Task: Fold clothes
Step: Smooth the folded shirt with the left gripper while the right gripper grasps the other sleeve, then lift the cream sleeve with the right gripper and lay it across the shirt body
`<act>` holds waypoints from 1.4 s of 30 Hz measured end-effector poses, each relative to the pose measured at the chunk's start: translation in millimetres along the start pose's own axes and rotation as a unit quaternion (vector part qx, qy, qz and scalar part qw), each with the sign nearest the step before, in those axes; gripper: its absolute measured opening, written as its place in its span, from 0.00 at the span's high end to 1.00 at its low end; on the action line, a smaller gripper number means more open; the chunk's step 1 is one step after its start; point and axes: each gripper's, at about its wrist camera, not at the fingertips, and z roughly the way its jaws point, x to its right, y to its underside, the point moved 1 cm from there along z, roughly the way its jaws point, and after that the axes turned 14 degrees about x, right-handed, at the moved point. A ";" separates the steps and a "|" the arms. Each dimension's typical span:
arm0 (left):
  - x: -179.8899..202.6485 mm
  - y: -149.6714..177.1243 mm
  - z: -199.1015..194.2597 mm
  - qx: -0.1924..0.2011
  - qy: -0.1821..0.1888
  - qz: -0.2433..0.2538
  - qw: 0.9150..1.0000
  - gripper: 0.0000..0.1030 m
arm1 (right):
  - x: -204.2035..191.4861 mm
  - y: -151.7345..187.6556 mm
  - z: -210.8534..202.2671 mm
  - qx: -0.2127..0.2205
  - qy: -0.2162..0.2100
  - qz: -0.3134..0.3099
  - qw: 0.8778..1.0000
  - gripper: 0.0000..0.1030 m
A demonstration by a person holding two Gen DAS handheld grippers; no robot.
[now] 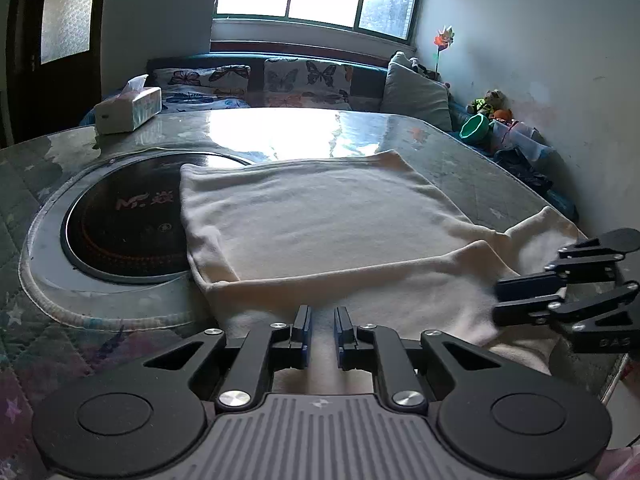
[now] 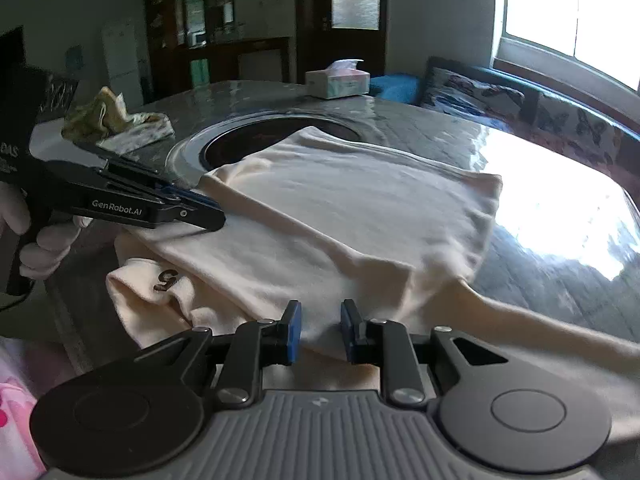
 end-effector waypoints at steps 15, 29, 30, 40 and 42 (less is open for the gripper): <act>24.7 -14.7 6.0 0.008 0.028 0.008 1.000 0.67 | 139.6 35.8 -74.4 0.020 0.283 0.139 0.949 0.65; 75.7 -18.3 23.3 -0.003 0.085 0.037 0.996 0.63 | 184.2 58.7 -79.9 0.048 0.333 0.219 0.916 0.83; 78.6 -17.5 24.8 -0.005 0.088 0.038 0.995 0.62 | 184.0 58.7 -80.4 0.051 0.330 0.222 0.916 0.90; 110.0 -14.6 37.8 -0.013 0.127 0.056 0.990 0.62 | 177.9 33.6 -104.0 0.109 0.299 0.228 0.920 0.92; 115.9 -13.8 39.9 -0.014 0.136 0.058 0.989 0.62 | 177.6 30.4 -106.0 0.114 0.290 0.234 0.921 0.92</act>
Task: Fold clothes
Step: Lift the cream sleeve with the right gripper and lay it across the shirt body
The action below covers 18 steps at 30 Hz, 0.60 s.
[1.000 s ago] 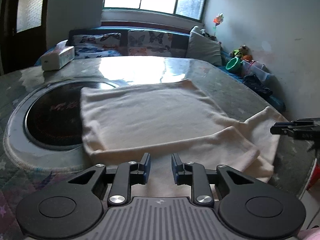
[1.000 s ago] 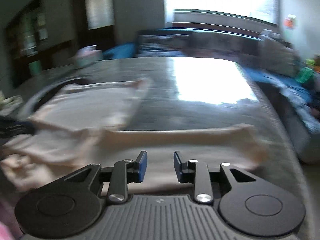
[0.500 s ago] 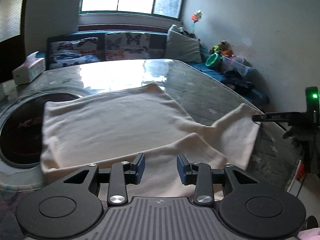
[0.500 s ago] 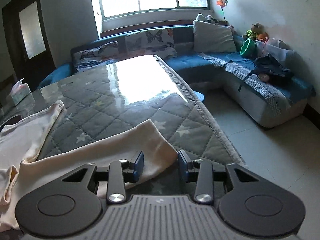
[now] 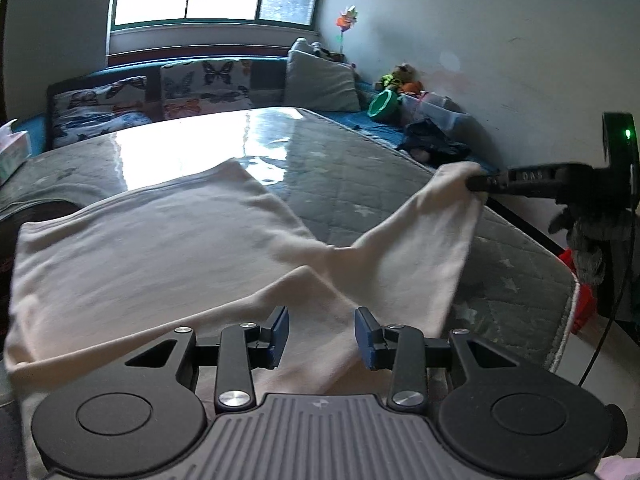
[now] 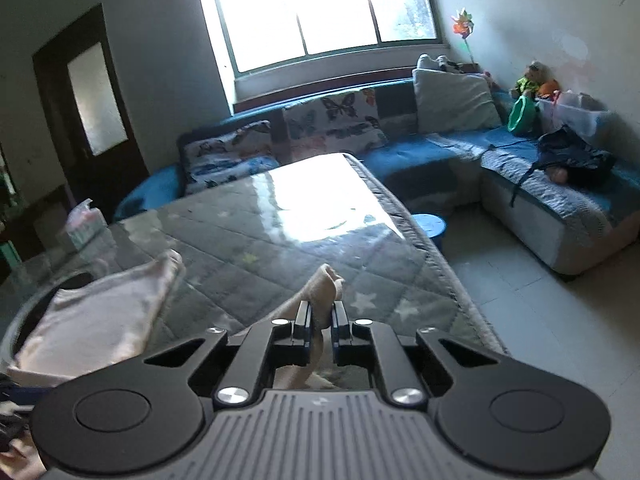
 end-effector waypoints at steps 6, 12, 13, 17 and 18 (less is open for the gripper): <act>13.6 4.9 12.7 -0.010 0.023 0.010 1.000 0.62 | -4.4 -11.7 -4.9 0.001 -0.019 0.012 1.000 0.92; 12.5 6.2 10.9 -0.002 0.027 0.007 1.000 0.60 | -24.0 -39.9 -28.0 0.028 -0.065 0.023 0.997 0.92; 7.7 5.5 5.0 0.003 0.022 0.004 1.000 0.60 | -29.8 -44.1 -31.4 0.031 -0.075 0.021 0.996 0.92; -11.6 2.3 -18.7 0.022 0.003 -0.009 1.000 0.58 | -58.1 -62.5 -44.5 0.043 -0.120 0.005 0.992 0.92; -16.4 1.5 -24.6 0.027 -0.002 -0.012 1.000 0.58 | -65.4 -66.1 -46.8 0.045 -0.131 0.000 0.990 0.92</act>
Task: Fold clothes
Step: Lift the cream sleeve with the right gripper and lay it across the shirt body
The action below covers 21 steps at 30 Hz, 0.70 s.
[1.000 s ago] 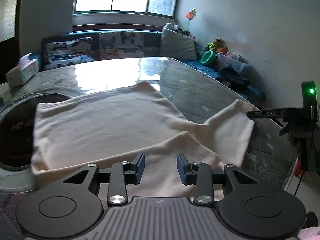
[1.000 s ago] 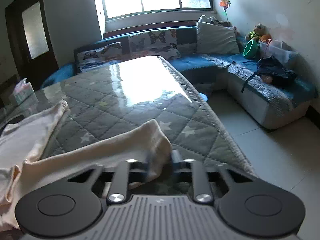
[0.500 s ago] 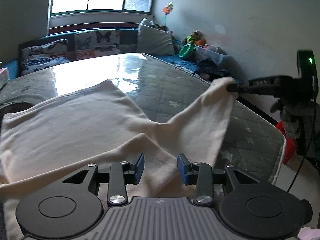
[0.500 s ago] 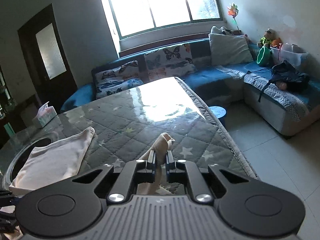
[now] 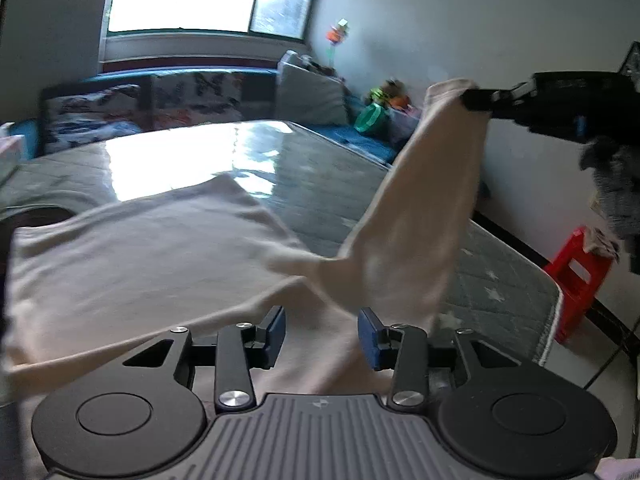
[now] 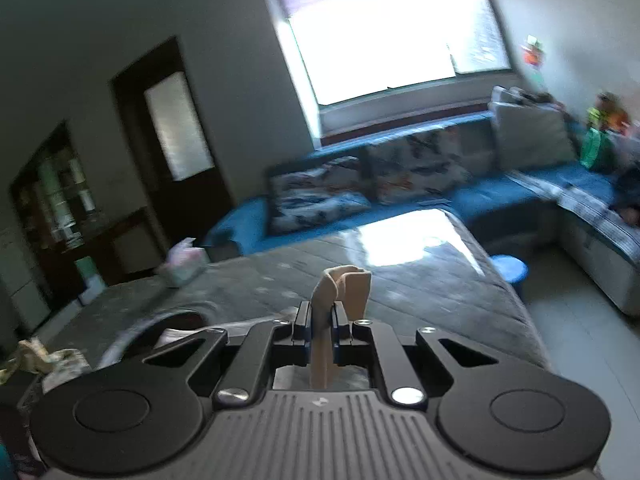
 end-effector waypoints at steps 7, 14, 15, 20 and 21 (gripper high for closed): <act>-46.2 1.1 -54.5 0.029 -0.074 -0.020 0.997 0.56 | -77.7 1.2 28.9 -0.024 -0.099 -0.044 0.994 0.92; -95.0 10.8 -106.3 0.057 -0.156 -0.064 0.984 0.55 | -148.3 45.0 70.5 -0.089 -0.178 -0.078 0.977 0.92; -97.6 12.4 -110.1 0.058 -0.161 -0.067 0.983 0.55 | -157.7 55.2 75.2 -0.104 -0.187 -0.081 0.974 0.92; -108.6 20.4 -122.9 0.060 -0.182 -0.087 0.977 0.55 | -194.3 108.3 93.6 -0.164 -0.223 -0.105 0.955 0.92; -109.7 21.4 -123.7 0.060 -0.184 -0.091 0.977 0.55 | -200.3 118.5 95.8 -0.175 -0.229 -0.108 0.952 0.92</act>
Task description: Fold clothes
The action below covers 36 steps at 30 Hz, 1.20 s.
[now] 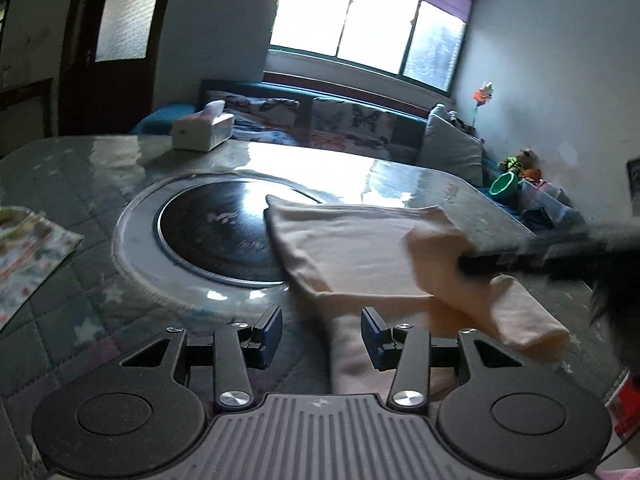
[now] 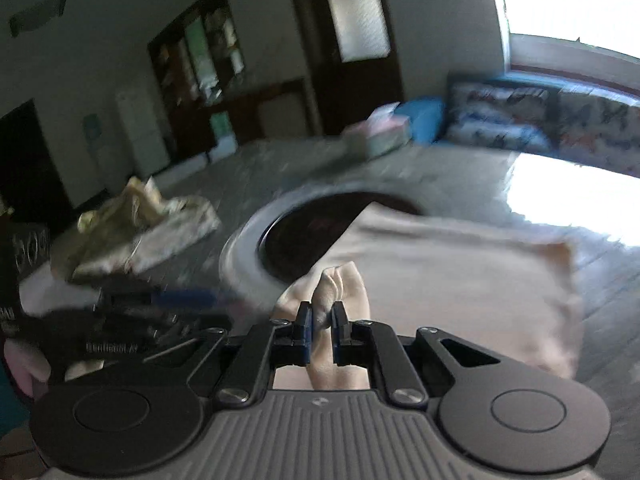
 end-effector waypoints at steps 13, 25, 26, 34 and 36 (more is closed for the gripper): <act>24.7 -10.2 14.6 0.012 0.043 0.007 0.999 0.55 | 2.0 23.4 -16.6 -0.023 -0.012 0.004 1.000 0.77; 67.7 9.2 46.5 -0.025 0.100 0.044 0.994 0.77 | 82.3 34.2 -40.9 -0.010 0.119 0.006 0.993 0.80; 64.7 11.6 47.3 -0.030 0.095 0.044 0.994 0.79 | 86.4 37.3 -39.2 -0.012 0.124 0.008 0.992 0.80; 45.7 12.7 41.8 -0.047 0.057 0.046 0.996 0.84 | 87.7 37.6 -42.3 -0.015 0.131 -0.016 0.991 0.83; 45.7 8.3 38.4 -0.044 0.056 0.043 0.997 0.84 | 76.0 35.1 -43.0 -0.011 0.131 -0.048 0.990 0.82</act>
